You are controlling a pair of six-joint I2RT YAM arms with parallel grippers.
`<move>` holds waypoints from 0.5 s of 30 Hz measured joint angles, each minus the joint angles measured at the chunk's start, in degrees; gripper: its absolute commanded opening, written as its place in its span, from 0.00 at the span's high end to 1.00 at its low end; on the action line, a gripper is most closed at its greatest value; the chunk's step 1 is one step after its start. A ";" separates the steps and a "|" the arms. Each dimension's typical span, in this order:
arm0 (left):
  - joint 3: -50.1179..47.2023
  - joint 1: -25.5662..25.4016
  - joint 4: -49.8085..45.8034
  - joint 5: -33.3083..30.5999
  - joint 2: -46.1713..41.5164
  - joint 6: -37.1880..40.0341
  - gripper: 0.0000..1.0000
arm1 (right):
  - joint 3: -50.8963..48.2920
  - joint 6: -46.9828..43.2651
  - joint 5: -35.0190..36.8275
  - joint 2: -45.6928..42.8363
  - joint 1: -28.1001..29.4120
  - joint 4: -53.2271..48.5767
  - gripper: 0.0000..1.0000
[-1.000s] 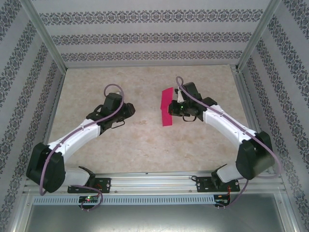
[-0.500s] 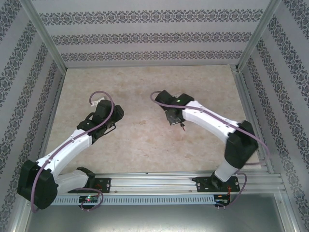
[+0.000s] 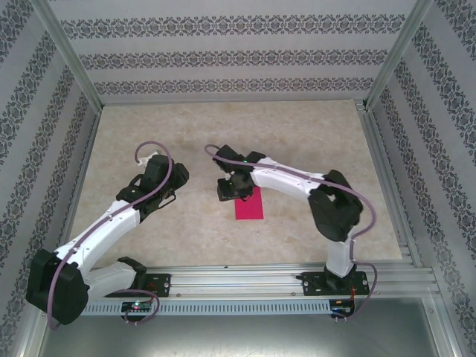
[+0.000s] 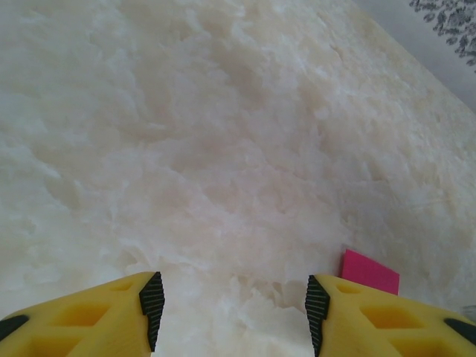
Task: Fold a paper plane with a square sheet of paper (pick it up from the middle)
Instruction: Turn over the paper at the center of the table.
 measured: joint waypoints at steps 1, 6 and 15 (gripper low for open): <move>0.28 0.07 0.04 1.33 1.16 0.39 0.43 | -3.96 0.85 -2.36 -2.71 -1.68 3.26 0.70; 2.60 0.15 2.03 10.27 9.90 1.95 0.44 | -19.93 6.03 -13.44 -8.57 -11.67 20.15 0.78; 10.84 -0.37 7.19 28.39 26.91 3.15 0.47 | -29.42 15.37 -20.20 -2.60 -12.59 38.69 0.84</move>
